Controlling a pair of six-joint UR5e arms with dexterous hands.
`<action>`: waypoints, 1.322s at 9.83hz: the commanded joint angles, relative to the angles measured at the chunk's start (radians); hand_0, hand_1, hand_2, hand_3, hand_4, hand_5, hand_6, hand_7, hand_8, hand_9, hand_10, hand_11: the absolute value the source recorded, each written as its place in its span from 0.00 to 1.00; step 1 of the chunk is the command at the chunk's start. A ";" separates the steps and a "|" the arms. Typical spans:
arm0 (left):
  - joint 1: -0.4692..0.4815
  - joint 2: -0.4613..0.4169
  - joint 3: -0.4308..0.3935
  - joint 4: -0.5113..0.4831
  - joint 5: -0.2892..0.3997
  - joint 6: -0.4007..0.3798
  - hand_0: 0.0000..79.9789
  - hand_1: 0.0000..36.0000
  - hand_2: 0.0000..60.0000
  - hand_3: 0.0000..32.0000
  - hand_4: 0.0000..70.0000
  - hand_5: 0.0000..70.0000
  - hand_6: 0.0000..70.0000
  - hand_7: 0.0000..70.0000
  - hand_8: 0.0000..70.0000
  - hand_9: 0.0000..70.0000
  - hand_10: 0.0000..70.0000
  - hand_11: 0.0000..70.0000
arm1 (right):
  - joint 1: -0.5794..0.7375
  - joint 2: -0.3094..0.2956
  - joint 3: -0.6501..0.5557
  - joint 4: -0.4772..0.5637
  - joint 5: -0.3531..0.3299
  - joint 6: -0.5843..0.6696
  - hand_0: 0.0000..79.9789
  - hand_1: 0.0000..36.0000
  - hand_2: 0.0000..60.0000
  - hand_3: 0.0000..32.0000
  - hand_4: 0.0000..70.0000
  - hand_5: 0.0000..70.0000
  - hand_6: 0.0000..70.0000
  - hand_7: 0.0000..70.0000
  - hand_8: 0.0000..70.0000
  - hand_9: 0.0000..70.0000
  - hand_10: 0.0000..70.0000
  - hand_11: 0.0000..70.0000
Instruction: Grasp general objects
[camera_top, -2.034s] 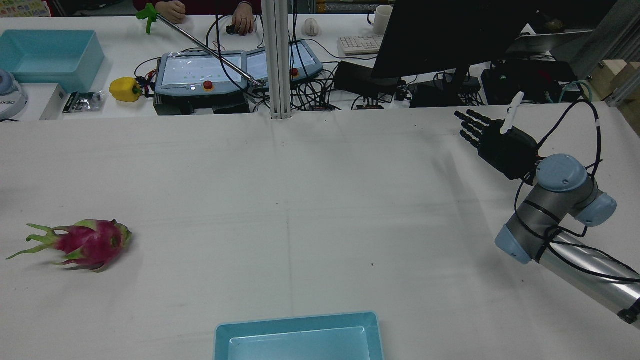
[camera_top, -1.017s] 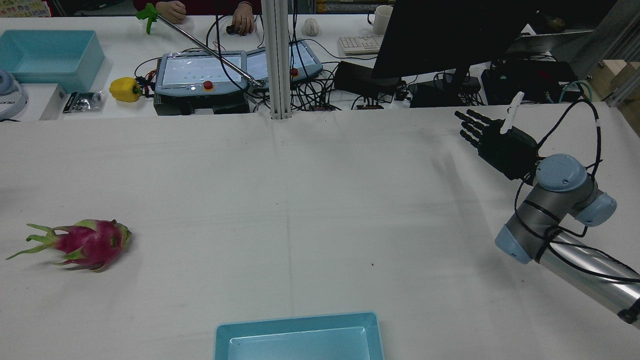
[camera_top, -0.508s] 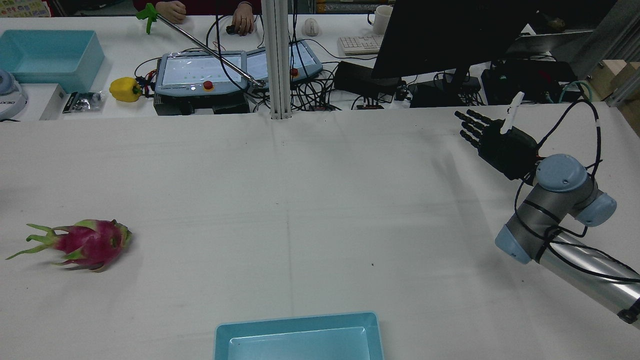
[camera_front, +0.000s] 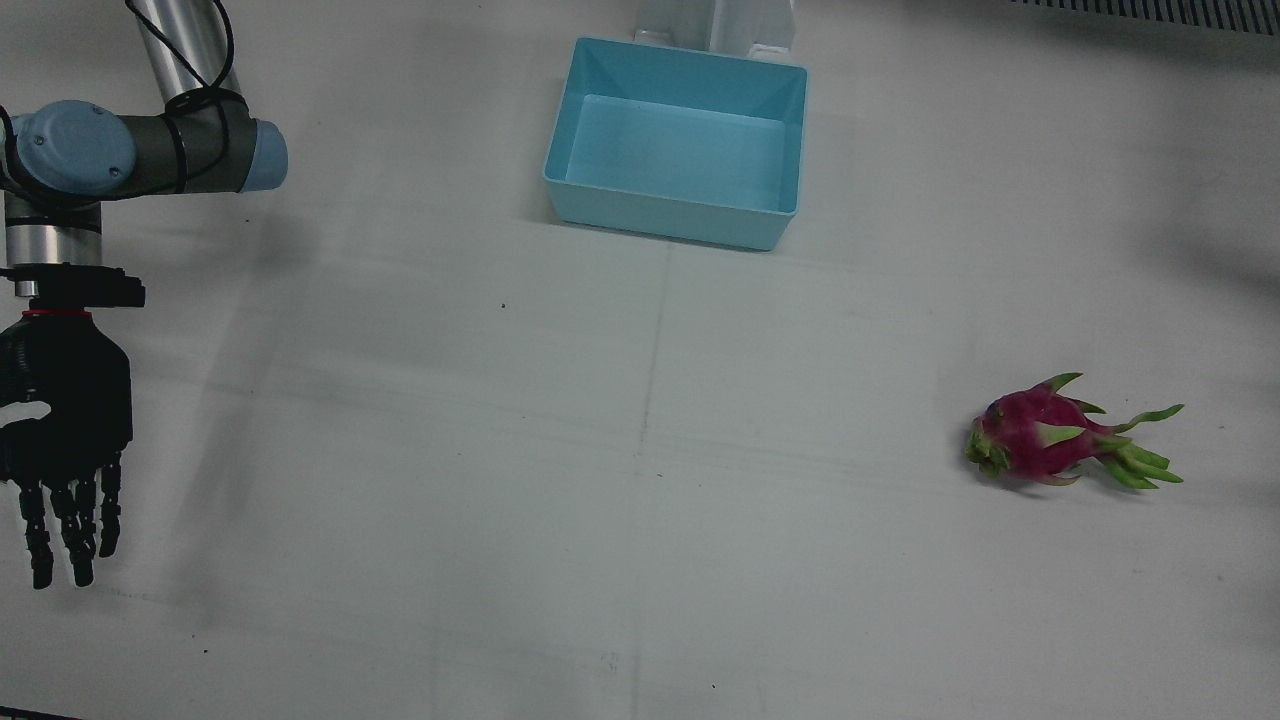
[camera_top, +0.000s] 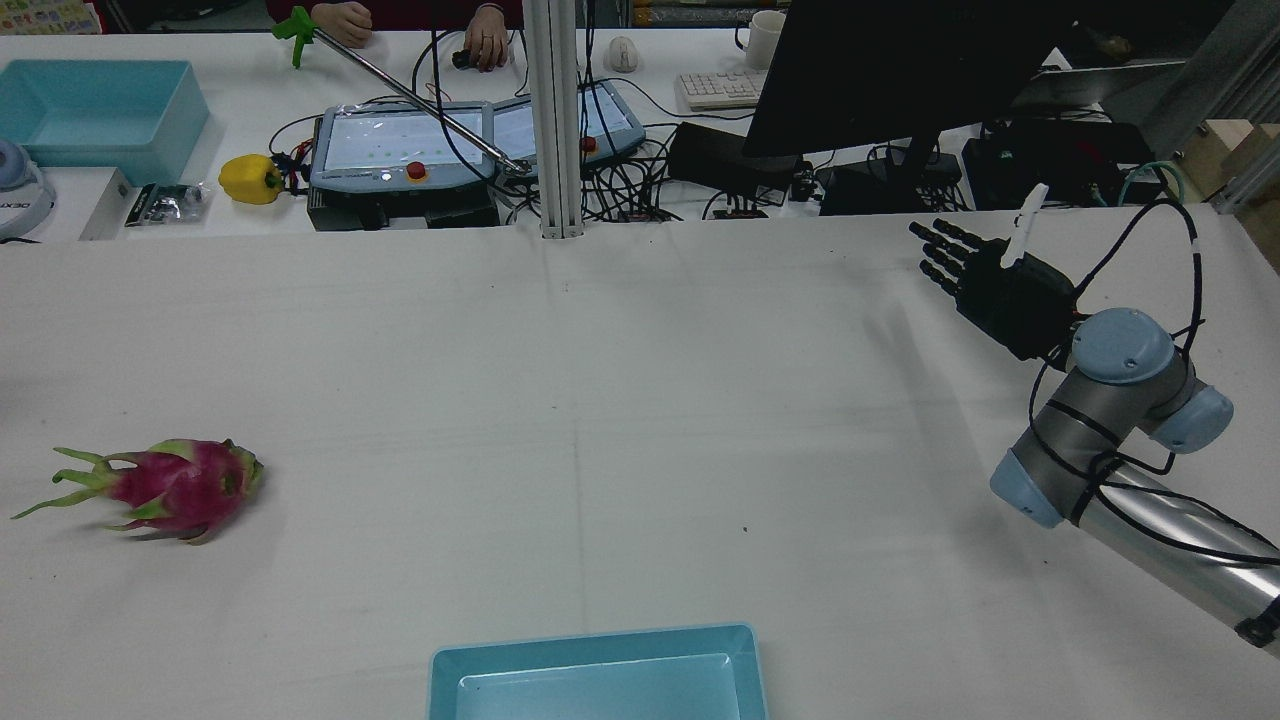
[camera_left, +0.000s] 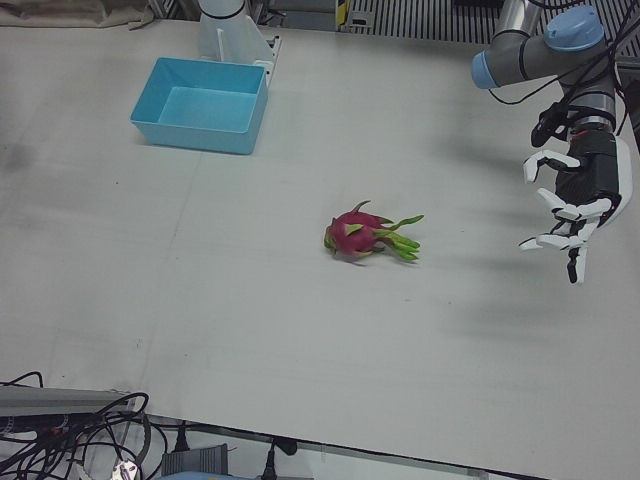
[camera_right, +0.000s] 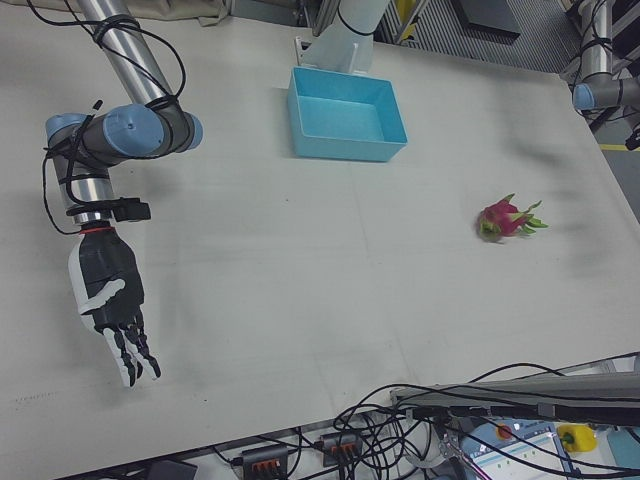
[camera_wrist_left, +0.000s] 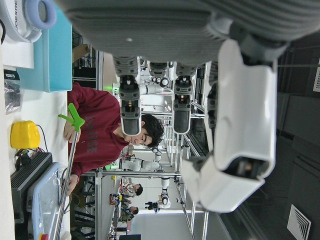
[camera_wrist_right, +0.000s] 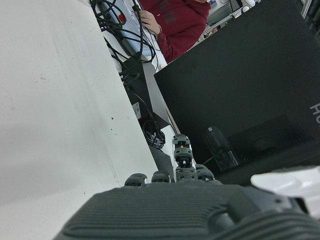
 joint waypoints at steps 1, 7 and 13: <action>-0.001 0.002 -0.003 -0.008 0.000 0.012 1.00 1.00 1.00 0.00 0.73 0.60 0.38 0.47 0.06 0.07 0.10 0.21 | 0.000 0.000 0.001 0.000 0.001 0.000 0.00 0.00 0.00 0.00 0.00 0.00 0.00 0.00 0.00 0.00 0.00 0.00; 0.002 -0.006 -0.037 0.012 0.002 0.017 1.00 1.00 1.00 0.00 0.77 0.71 0.41 0.49 0.07 0.08 0.09 0.20 | 0.000 0.000 0.001 0.000 0.001 0.000 0.00 0.00 0.00 0.00 0.00 0.00 0.00 0.00 0.00 0.00 0.00 0.00; 0.011 0.114 0.169 -0.234 0.078 0.311 1.00 1.00 1.00 0.00 0.67 0.38 0.24 0.28 0.03 0.03 0.08 0.18 | 0.000 0.000 -0.001 0.000 0.000 0.000 0.00 0.00 0.00 0.00 0.00 0.00 0.00 0.00 0.00 0.00 0.00 0.00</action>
